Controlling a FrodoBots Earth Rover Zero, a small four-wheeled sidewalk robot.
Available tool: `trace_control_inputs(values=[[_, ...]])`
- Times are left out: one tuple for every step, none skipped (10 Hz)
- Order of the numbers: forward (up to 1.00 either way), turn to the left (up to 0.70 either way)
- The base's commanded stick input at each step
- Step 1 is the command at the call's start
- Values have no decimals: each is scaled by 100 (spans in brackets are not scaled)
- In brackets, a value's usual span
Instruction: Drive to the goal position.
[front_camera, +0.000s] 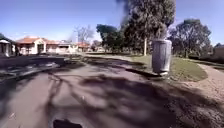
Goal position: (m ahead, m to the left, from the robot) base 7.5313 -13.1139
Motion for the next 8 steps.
trace_control_inputs(values=[[0,-69],[0,-69],[0,-69],[0,-69],[0,-69],[0,-69],[0,-69],[0,-69]])
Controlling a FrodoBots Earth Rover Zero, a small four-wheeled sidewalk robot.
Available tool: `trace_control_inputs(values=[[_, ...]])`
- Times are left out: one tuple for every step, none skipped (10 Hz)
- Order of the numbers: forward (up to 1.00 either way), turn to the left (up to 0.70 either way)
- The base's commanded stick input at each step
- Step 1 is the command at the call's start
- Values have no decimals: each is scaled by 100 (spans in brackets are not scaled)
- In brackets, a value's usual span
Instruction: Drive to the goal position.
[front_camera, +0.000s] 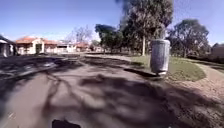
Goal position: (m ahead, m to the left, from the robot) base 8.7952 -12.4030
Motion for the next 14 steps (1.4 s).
trace_control_inputs(values=[[0,-69],[0,-69],[0,-69],[0,-69],[0,-69],[0,-69],[0,-69],[0,-69],[0,-69],[0,-69],[0,-69],[0,-69],[0,-69],[0,-69]])
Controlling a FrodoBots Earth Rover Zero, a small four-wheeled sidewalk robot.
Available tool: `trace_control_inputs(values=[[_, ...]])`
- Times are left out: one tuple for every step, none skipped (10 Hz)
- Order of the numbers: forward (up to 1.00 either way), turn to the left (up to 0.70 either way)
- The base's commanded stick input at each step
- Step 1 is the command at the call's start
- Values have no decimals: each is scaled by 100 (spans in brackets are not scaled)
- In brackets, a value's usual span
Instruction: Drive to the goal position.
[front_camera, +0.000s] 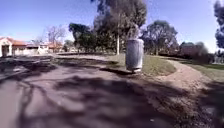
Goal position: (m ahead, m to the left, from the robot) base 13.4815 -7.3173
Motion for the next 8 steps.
trace_control_inputs(values=[[0,-69],[0,-69],[0,-69],[0,-69],[0,-69],[0,-69],[0,-69],[0,-69]])
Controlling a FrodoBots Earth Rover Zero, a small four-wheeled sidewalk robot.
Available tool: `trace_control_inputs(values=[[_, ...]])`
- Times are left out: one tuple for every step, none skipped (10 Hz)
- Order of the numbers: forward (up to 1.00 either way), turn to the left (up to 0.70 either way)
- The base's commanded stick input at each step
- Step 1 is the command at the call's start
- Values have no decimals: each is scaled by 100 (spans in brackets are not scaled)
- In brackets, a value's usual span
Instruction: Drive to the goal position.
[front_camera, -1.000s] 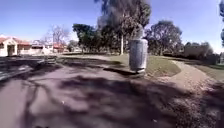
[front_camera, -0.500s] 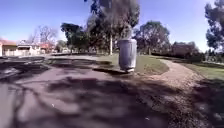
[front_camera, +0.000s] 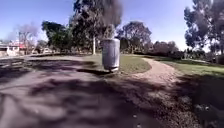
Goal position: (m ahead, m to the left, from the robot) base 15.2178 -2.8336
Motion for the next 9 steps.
trace_control_inputs(values=[[0,-69],[0,-69],[0,-69],[0,-69],[0,-69],[0,-69],[0,-69],[1,-54],[5,-33]])
